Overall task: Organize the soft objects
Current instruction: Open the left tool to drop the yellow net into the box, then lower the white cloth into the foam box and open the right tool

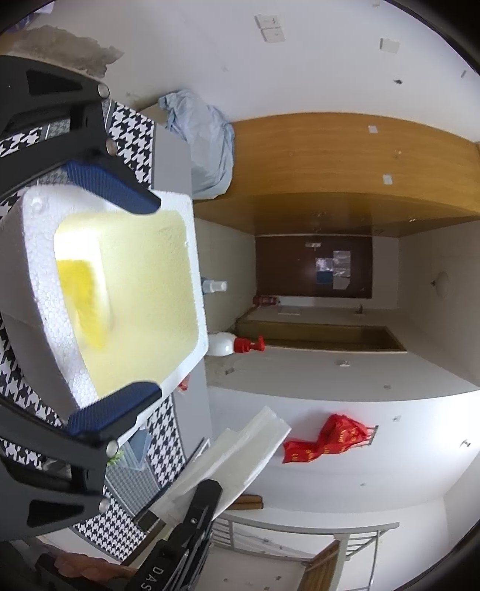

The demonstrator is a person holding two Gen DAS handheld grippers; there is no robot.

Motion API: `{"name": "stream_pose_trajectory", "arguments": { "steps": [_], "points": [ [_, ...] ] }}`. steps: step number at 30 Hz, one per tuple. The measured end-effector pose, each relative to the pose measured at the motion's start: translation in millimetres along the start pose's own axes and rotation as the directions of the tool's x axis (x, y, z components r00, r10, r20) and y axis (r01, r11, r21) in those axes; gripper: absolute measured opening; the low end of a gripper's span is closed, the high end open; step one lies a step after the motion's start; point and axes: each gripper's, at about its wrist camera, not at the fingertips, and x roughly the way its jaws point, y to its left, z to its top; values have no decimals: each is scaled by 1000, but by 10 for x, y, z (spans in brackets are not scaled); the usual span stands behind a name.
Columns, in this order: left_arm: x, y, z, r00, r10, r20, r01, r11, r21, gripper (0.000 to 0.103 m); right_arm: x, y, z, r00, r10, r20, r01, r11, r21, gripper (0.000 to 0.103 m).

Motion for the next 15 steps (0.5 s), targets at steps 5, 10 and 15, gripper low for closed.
{"name": "stream_pose_trajectory", "arguments": {
  "steps": [5, 10, 15],
  "points": [
    [-92, 38, 12, 999, 26, 39, -27, 1000, 2, 102, 6, 22, 9, 1000, 2, 0, -2, 1000, -4, 10],
    [-140, 100, -8, 997, 68, 42, -68, 998, -9, 102, 27, 88, 17, 1000, 14, 0, -14, 1000, -14, 10],
    [-228, 212, -35, 992, 113, 52, -112, 993, -33, 102, 70, 156, 23, 999, 35, -5, -35, 999, -21, 10]
  ]
}}
